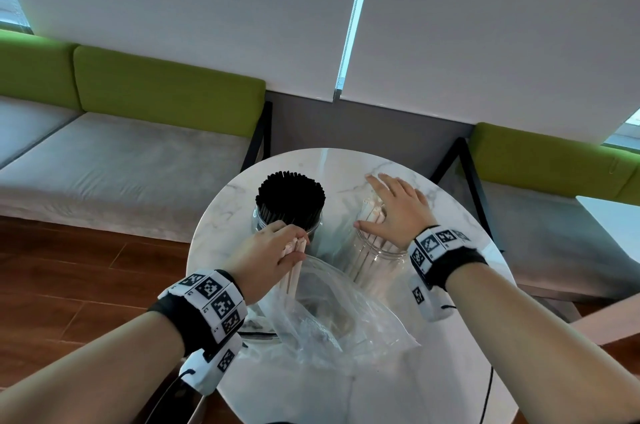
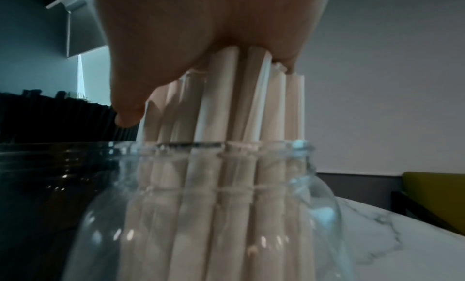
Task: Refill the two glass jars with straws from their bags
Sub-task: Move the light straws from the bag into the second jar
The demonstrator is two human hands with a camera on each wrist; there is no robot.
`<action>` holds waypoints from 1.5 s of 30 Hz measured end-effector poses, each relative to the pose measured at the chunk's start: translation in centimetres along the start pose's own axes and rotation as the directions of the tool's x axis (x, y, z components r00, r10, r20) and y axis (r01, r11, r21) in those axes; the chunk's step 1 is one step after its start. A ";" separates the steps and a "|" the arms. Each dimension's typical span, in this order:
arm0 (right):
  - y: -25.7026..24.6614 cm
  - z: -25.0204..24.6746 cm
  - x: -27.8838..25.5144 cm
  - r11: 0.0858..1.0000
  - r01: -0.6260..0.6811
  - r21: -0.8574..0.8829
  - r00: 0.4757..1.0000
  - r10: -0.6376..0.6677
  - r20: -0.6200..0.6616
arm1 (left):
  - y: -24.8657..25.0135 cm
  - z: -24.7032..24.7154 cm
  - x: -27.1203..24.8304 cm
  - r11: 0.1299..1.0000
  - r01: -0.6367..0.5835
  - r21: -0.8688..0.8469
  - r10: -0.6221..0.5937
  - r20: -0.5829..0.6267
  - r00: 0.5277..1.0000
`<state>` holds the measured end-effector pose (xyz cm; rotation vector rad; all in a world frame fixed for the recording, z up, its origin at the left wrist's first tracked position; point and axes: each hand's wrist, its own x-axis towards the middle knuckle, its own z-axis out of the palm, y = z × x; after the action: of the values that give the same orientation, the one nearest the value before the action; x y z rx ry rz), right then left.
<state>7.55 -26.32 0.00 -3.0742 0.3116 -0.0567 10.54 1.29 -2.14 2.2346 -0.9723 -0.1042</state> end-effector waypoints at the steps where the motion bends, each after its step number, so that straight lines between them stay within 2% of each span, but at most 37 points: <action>1: -0.1 -0.1 0.5 0.999 -0.031 0.034 0.999 0.030 0.027 | 0.0 0.0 0.0 1.000 0.000 0.006 0.000 0.000 1.000; 4: -0.6 -0.1 1.4 0.975 -0.160 0.152 0.986 0.152 0.061 | -0.1 0.0 0.0 1.000 0.006 -0.008 -0.006 -0.004 1.000; 9: -1.4 -0.2 1.6 0.922 -0.250 0.295 0.964 0.266 -0.015 | 0.0 0.0 0.0 1.000 0.011 -0.015 -0.012 -0.008 1.000; 12: -1.4 -0.3 1.6 0.899 -0.248 0.360 0.957 0.284 -0.052 | -0.1 0.1 0.1 1.000 0.007 -0.006 -0.007 -0.009 1.000; 19: -1.7 -0.3 1.8 0.893 -0.215 0.395 0.962 0.264 -0.073 | -0.1 0.1 0.3 1.000 -0.001 -0.013 0.001 -0.011 1.000; 22: -1.6 -0.2 1.9 0.817 -0.208 0.538 0.944 0.311 -0.107 | -0.1 0.1 0.3 1.000 -0.008 -0.019 0.008 -0.018 1.000; 25: -1.4 0.1 2.1 0.744 -0.148 0.652 0.933 0.324 -0.158 | -0.1 0.1 0.2 1.000 -0.006 -0.011 0.006 -0.014 1.000; 27: -1.3 0.4 2.1 0.796 -0.095 0.597 0.949 0.254 -0.189 | -0.2 0.1 0.2 1.000 -0.006 -0.005 0.006 -0.016 1.000; 30: -1.0 1.0 1.8 0.912 -0.010 0.411 0.974 0.102 -0.203 | -0.3 0.0 0.1 1.000 -0.010 0.021 0.010 -0.013 1.000; 34: -0.1 0.2 1.4 0.989 -0.080 0.128 0.997 0.080 0.011 | -0.3 0.1 0.0 1.000 -0.006 -0.007 0.006 -0.015 1.000; 35: 0.0 -0.1 1.3 0.996 -0.068 0.051 0.997 0.066 0.030 | -0.3 0.1 0.0 1.000 -0.005 -0.012 0.005 -0.014 1.000; 37: 0.3 -0.5 0.9 1.000 -0.022 0.005 0.999 0.023 -0.045 | -0.3 0.1 -0.1 1.000 -0.001 -0.019 0.000 -0.013 1.000; 41: 0.5 -1.1 -0.8 0.985 0.047 0.164 0.959 0.002 -0.283 | -0.3 0.0 -0.1 1.000 0.011 -0.015 -0.011 -0.001 1.000; 43: 0.8 -0.7 -1.9 0.986 0.103 0.133 0.947 -0.056 -0.315 | -0.3 0.0 -0.1 0.999 0.016 -0.031 -0.016 0.005 1.000; 45: 1.2 0.0 -2.6 0.988 0.148 0.044 0.954 -0.131 -0.270 | -0.3 0.0 0.0 0.999 0.012 -0.031 -0.012 0.007 1.000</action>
<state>4.76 -26.96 -0.15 -3.0177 0.0981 -0.4801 10.69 1.41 -2.31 2.2137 -0.9547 -0.1311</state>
